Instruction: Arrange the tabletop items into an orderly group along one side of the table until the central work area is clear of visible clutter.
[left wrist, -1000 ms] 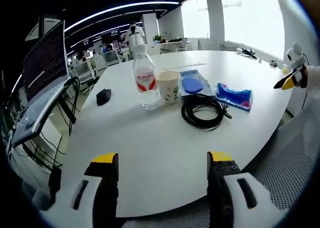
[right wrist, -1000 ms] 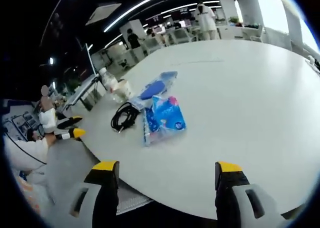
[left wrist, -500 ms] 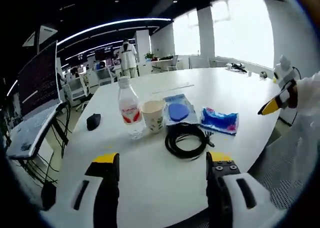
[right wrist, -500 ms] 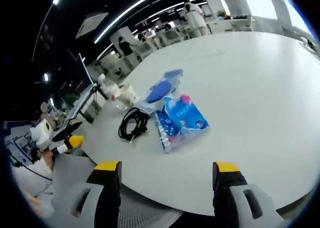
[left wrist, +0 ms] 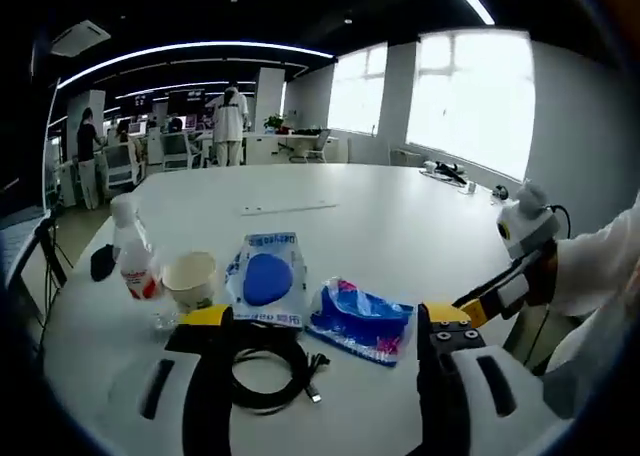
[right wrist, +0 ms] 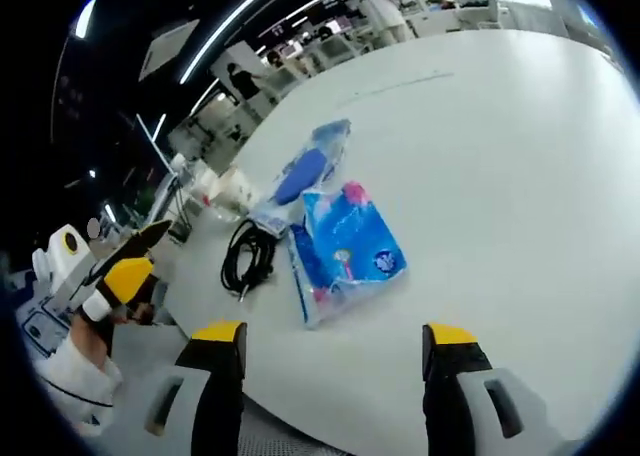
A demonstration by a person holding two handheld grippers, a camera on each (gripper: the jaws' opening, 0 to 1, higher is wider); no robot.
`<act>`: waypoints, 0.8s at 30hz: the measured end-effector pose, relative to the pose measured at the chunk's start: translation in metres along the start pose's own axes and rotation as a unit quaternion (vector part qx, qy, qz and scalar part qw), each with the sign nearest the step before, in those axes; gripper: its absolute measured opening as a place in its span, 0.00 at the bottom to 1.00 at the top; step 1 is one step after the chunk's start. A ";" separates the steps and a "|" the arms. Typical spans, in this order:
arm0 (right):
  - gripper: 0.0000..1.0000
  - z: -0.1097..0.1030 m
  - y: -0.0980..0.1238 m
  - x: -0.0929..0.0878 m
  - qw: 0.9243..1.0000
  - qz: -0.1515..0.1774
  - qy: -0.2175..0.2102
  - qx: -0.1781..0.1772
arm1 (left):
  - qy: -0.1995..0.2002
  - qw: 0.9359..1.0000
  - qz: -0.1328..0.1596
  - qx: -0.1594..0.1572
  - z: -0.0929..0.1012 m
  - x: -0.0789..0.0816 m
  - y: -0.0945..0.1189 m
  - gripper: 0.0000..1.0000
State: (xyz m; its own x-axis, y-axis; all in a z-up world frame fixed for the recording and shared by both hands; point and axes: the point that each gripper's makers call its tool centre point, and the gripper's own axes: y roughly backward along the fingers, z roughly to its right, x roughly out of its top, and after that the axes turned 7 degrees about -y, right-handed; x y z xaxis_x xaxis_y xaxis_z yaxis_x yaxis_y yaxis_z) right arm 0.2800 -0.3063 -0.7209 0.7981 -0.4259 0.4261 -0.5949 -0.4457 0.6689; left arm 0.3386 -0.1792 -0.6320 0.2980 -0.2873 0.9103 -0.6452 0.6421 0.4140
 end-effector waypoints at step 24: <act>0.57 0.000 -0.024 -0.014 1.000 -0.027 -0.009 0.012 | -0.058 0.992 -0.107 -0.015 0.005 -0.009 -0.074 0.53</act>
State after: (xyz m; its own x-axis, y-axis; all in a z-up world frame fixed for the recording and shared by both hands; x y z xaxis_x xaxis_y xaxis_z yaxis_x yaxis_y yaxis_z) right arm 0.2832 -0.2893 -0.7427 0.8275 -0.4152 0.3780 -0.5531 -0.4866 0.6762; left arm 0.3805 -0.2280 -0.6707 0.3421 -0.4977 0.7970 -0.5547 0.5777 0.5988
